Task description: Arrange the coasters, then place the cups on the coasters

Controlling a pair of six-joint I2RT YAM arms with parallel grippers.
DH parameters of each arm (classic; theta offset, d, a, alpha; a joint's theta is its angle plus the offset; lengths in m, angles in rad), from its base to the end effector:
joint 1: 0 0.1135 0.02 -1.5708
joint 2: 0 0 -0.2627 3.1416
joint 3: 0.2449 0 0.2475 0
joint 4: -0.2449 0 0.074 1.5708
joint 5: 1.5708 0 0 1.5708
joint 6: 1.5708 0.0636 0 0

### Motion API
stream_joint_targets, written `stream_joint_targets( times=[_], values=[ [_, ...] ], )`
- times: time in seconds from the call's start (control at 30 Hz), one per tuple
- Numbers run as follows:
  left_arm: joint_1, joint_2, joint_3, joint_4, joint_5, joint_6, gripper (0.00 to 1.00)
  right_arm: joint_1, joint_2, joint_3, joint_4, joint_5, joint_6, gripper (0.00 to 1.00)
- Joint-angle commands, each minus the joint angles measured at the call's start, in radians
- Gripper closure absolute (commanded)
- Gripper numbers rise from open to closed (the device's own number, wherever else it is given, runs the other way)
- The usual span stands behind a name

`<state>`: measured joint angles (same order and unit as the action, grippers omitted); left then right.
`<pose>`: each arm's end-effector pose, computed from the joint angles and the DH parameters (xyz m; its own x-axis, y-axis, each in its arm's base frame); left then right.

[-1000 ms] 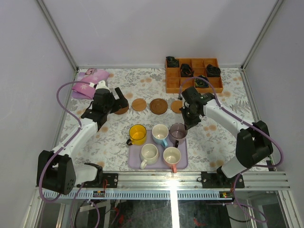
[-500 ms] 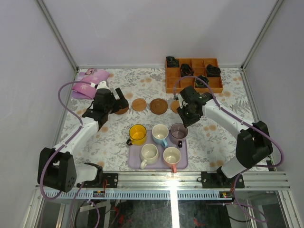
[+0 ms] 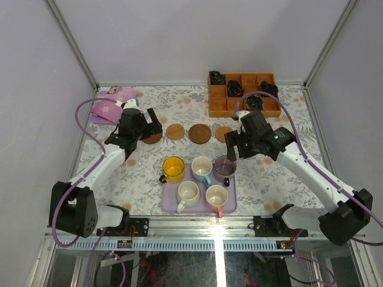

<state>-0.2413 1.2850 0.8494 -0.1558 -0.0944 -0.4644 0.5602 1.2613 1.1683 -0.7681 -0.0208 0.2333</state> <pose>0.2956 -0.0666 0.2421 -0.5566 -0.3222 -0.7658 -0.0977 0.9407 -0.3248 0.2317 0.1469 0.2968 -0.7507 -0.1980 -0.6303 -0.3794 0.9102 0.1660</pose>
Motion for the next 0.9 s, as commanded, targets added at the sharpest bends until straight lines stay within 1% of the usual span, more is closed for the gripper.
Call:
stream_joint_targets(
  times=[0.0,0.2,0.33,0.7,0.8,0.87],
  values=[
    [-0.002,0.022,0.061,0.024,0.003,0.044,0.0,0.075,-0.043,-0.104,0.032,-0.056,0.144,0.19],
    [-0.003,0.04,0.075,0.027,0.021,0.055,0.0,0.176,-0.045,-0.174,0.086,-0.021,0.232,0.21],
    [-0.003,0.034,0.067,0.037,0.023,0.057,0.0,0.219,-0.02,-0.212,0.115,0.01,0.264,0.23],
    [-0.003,0.014,0.06,0.025,0.002,0.09,0.0,0.241,0.057,-0.278,0.145,0.061,0.346,0.3],
    [-0.003,0.013,0.06,0.022,0.0,0.092,0.0,0.242,0.065,-0.295,0.16,0.074,0.361,0.33],
    [-0.003,0.015,0.057,0.024,-0.001,0.091,0.0,0.241,0.07,-0.311,0.176,0.083,0.367,0.37]
  ],
)
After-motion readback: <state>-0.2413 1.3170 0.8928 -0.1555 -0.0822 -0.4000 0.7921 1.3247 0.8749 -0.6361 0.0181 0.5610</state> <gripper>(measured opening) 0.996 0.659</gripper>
